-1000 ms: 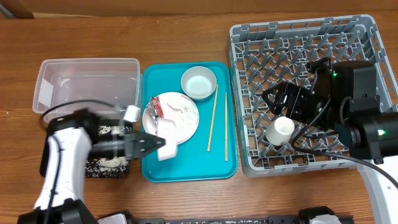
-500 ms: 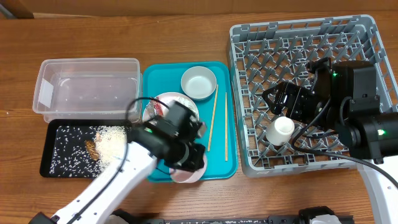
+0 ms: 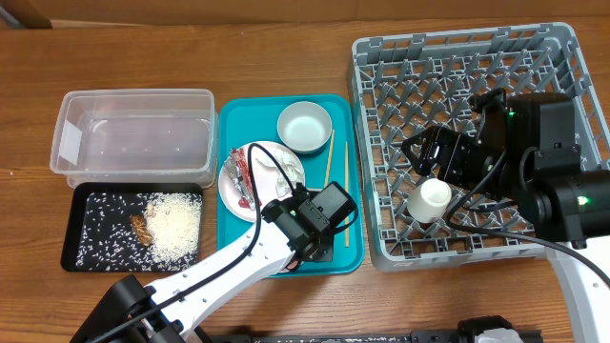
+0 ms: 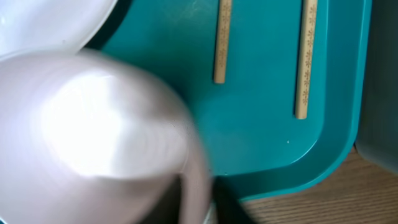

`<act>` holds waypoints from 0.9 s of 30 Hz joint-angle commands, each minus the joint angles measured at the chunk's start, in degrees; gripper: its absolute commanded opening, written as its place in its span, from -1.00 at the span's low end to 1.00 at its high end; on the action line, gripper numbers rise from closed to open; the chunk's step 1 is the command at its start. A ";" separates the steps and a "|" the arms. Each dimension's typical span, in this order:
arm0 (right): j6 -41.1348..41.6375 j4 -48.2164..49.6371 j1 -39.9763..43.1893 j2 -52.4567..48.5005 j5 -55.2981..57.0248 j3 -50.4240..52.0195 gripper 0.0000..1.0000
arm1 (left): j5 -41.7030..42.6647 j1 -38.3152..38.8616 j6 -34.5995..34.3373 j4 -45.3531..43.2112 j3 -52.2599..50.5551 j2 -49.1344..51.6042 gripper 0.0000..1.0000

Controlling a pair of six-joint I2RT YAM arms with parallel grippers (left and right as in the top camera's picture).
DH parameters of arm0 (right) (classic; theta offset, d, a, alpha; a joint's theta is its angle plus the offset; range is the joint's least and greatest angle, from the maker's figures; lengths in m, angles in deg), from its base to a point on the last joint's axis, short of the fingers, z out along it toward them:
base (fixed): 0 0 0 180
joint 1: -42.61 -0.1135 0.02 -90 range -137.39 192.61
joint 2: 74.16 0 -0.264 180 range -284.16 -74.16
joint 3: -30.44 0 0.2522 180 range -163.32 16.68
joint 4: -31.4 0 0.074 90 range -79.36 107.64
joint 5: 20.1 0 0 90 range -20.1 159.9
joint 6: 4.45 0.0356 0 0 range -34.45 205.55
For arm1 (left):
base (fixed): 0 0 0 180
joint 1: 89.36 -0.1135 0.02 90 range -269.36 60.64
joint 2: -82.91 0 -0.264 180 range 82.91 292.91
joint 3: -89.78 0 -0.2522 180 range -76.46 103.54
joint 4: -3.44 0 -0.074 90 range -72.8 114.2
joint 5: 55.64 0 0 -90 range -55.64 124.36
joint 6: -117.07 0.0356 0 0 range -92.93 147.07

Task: Sort waste into correct bins and load items into the dishwasher
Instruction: 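Set the emptied pink bowl back on the teal tray with left gripper, then pick the red wrapper off the plate and drop it in the clear bin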

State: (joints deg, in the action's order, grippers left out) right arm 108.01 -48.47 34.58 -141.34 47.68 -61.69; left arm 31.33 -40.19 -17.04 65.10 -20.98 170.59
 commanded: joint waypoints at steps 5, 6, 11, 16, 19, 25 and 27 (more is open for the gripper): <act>0.07 0.07 -0.33 -0.13 0.31 -0.35 0.89 | 1.40 -0.02 3.17 10.16 10.80 -0.07 0.42; 0.07 0.20 -0.33 -0.13 0.31 -0.35 0.89 | 0.02 -0.37 3.58 12.52 13.05 -0.07 0.49; 0.04 0.24 -0.33 -0.13 0.31 -0.35 0.95 | -6.40 -7.15 4.04 19.61 20.44 -0.07 0.84; 0.04 -0.48 -0.33 -0.13 0.28 -0.35 0.95 | -5.97 -18.60 4.33 17.81 18.56 1.20 0.57; 0.04 -0.52 -0.33 -0.13 0.28 -0.35 0.95 | -3.91 -24.13 5.81 15.37 16.98 3.54 0.36; 0.07 -0.42 -0.33 -0.13 0.28 -0.35 0.96 | -2.05 -27.19 9.88 10.91 16.65 11.72 0.28; 0.04 -0.48 -0.33 -0.13 0.28 -0.35 0.96 | -3.85 -27.19 9.84 10.60 16.65 14.78 0.23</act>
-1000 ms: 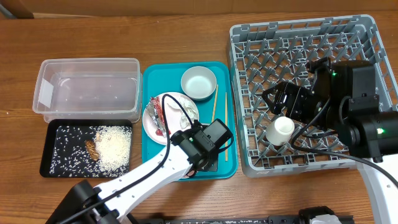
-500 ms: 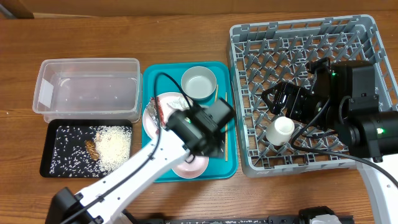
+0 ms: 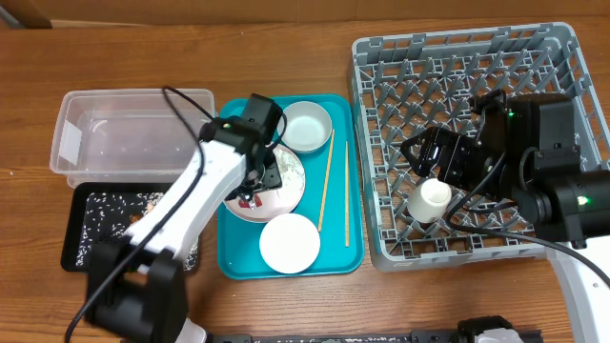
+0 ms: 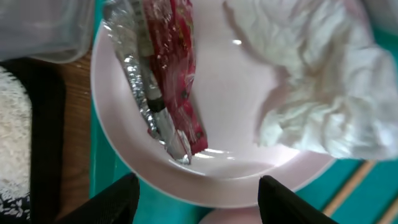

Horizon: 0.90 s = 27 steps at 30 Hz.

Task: Sort waste into correct bins and load items into the dishwasher
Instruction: 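Pick the red wrapper off the plate and drop it in the clear bin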

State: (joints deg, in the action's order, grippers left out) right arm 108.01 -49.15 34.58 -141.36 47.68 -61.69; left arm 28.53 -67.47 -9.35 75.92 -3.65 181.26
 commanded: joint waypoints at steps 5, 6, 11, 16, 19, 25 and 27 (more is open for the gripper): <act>0.04 -0.42 -0.33 -0.11 0.28 -0.35 0.96 | -4.24 -0.24 1.51 -0.33 -0.68 9.31 0.11; -0.07 -0.44 -0.33 -0.11 0.28 -0.35 0.96 | -4.42 -0.28 1.51 -0.57 -0.68 9.86 0.09; -0.15 -0.44 -0.33 -0.11 0.31 -0.35 0.96 | -10.19 -0.79 0.26 -1.46 -0.68 10.54 -0.05; -0.22 -0.61 -0.33 -0.11 0.31 -0.35 0.96 | -11.10 -0.98 1.86 -3.89 -0.68 10.54 -0.68; -0.37 -1.09 -0.33 -0.11 0.31 -0.35 0.96 | -10.21 -1.05 1.95 -3.91 -0.48 10.49 -0.92; -0.37 -2.08 -0.33 -0.11 1.18 -0.35 0.96 | -5.16 -2.93 1.68 6.29 7.39 6.62 -0.92; -0.37 -2.08 -0.33 -0.11 1.18 -0.35 0.97 | -5.05 -4.42 1.73 10.01 11.10 4.00 -0.92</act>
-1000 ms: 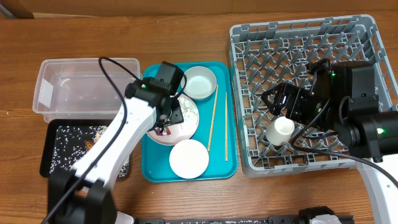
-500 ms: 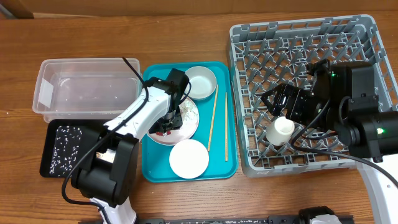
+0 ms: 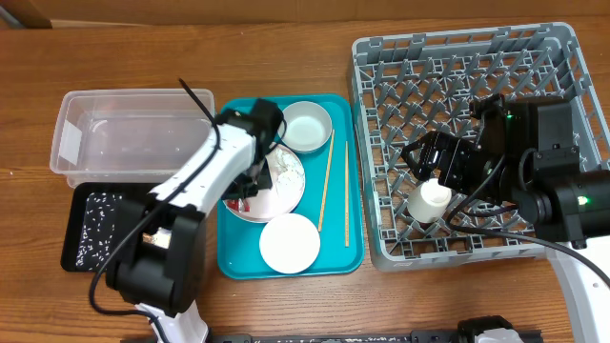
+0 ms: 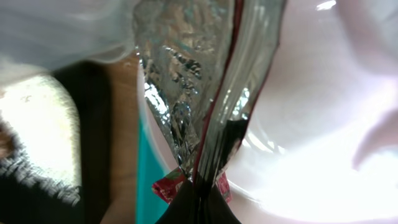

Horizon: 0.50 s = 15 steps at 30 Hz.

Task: Sort waste into correct bins and load items into the dishwasher
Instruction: 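Pick the red wrapper off the plate and drop it in the clear bin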

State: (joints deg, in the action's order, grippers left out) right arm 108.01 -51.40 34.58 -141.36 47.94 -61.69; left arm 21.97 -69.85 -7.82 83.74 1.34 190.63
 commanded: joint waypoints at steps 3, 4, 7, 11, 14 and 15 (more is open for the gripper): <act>-0.37 0.15 -0.33 -0.11 0.92 -0.35 0.97 | 1.33 -5.42 0.79 4.74 10.12 -10.08 -0.92; -0.35 0.15 -0.33 -0.11 0.92 -0.35 0.97 | 1.03 -6.84 1.88 4.33 10.64 -11.56 -0.92; -0.35 0.22 -0.33 -0.11 0.90 -0.35 0.97 | -2.29 -11.15 3.78 2.29 10.75 -13.79 -0.92; -0.35 0.35 -0.33 -0.11 0.90 -0.35 0.97 | -0.79 -17.86 6.32 -2.54 10.45 -11.65 -0.92; -0.35 0.52 -0.33 -0.11 0.90 -0.35 0.97 | 2.12 -20.61 9.84 -6.01 10.45 -8.48 -0.67; -0.35 0.70 -0.33 -0.11 0.90 -0.35 0.97 | 5.03 -21.51 11.52 -7.48 10.45 -6.60 -0.18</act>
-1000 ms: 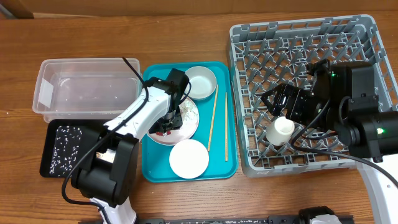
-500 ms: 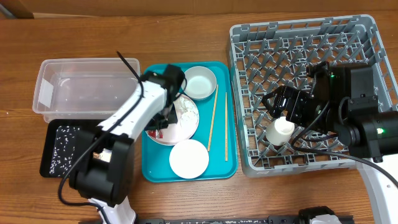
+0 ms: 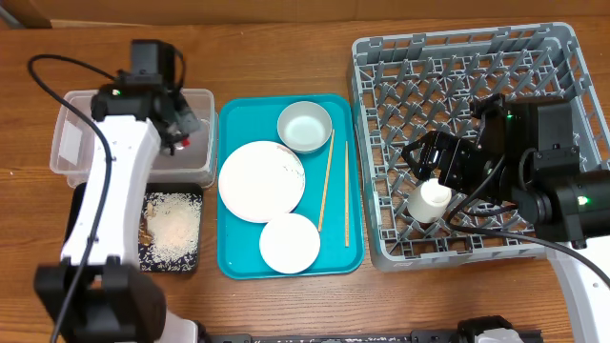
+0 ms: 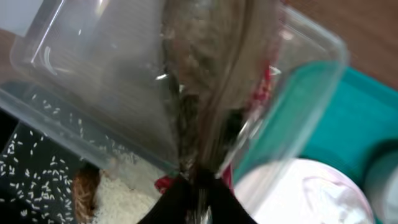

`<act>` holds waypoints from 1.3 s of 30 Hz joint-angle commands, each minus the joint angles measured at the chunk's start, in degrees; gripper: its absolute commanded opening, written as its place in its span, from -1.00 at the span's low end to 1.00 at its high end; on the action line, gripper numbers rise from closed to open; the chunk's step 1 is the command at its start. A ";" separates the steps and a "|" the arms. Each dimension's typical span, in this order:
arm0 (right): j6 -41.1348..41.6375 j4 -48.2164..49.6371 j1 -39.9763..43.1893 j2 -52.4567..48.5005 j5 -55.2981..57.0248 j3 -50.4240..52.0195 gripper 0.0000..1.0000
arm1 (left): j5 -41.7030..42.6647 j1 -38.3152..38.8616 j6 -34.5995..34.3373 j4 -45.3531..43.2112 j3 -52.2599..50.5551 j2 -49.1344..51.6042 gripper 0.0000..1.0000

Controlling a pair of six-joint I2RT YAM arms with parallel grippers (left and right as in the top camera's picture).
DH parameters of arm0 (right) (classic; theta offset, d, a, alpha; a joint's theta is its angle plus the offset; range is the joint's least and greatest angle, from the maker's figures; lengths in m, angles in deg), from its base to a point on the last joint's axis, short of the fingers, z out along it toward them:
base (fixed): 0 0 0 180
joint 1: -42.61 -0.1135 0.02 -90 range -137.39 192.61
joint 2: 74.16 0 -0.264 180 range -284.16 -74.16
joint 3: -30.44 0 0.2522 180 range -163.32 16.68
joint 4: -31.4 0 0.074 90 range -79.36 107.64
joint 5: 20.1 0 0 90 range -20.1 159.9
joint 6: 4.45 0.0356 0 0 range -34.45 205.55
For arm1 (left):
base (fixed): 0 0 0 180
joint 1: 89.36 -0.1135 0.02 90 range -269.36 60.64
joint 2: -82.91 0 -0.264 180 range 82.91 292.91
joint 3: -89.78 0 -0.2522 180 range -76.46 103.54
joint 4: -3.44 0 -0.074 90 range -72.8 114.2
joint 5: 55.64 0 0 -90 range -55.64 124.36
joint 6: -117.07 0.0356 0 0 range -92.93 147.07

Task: Sort waste into correct bins and load items into the dishwasher
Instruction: 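Pick the red wrapper off the plate and drop it in the clear bin, then pick the white tissue off the plate and drop it in the bin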

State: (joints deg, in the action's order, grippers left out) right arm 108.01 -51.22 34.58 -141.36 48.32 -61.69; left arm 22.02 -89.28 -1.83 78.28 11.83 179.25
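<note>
My left gripper (image 3: 179, 129) (image 4: 199, 186) is shut on a silver and red foil wrapper (image 4: 211, 93), which it holds over the right end of the clear plastic bin (image 3: 76, 143). A white plate (image 3: 262, 181) on the teal tray (image 3: 348, 252) shows only small marks from overhead. A white bowl (image 3: 305, 127), a smaller white dish (image 3: 290, 243) and two chopsticks (image 3: 326, 181) also lie on the tray. My right gripper (image 3: 434, 162) hangs inside the grey dish rack (image 3: 372, 57), just above a white cup (image 3: 434, 197). How its fingers stand is not clear.
A black tray (image 3: 91, 200) with rice and a brown scrap sits in front of the clear bin, partly under my left arm. The dish rack fills the right side of the wooden table (image 3: 276, 48).
My left gripper was down on the plate, shut on the wrapper. Now it holds the wrapper over the clear bin. The plate no longer carries the wrapper or the tissue. The right arm has not moved.
My left gripper first hung low over the front of the tray by the small dish. Then it was open above the plate with the wrapper and tissue, then shut on the wrapper there. Now the wrapper is over the clear bin. The right gripper stayed over the cup.
</note>
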 commanded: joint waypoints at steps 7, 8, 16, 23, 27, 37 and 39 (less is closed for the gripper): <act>-0.35 0.68 -0.33 -0.11 0.52 -0.35 0.98 | 17.00 -0.87 8.41 -1.51 0.87 5.77 0.09; -0.35 0.66 -0.33 -0.11 0.55 -0.35 0.98 | 18.47 -0.13 8.48 -0.96 1.05 5.42 0.04; -0.35 1.20 -0.33 -0.11 0.55 -0.35 0.99 | 16.70 14.67 13.51 -1.31 -1.18 6.36 0.04; -0.35 1.18 -0.33 -0.11 0.52 -0.35 0.99 | 7.85 24.63 11.96 -5.33 -1.77 12.76 0.15; -0.35 1.16 -0.33 -0.11 0.52 -0.35 1.00 | 7.43 25.11 9.42 -8.28 -1.75 16.92 0.13; -0.35 1.14 -0.33 -0.11 0.52 -0.35 1.00 | 9.25 25.09 8.96 -6.84 -1.73 21.09 -0.82; -0.35 1.01 -0.33 -0.11 0.55 -0.35 1.00 | 9.40 24.61 8.79 -4.00 -0.81 20.85 -0.92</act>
State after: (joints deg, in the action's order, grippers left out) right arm 107.99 -50.48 34.58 -141.41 48.34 -61.69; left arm 31.13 -64.04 7.48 71.70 10.45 199.73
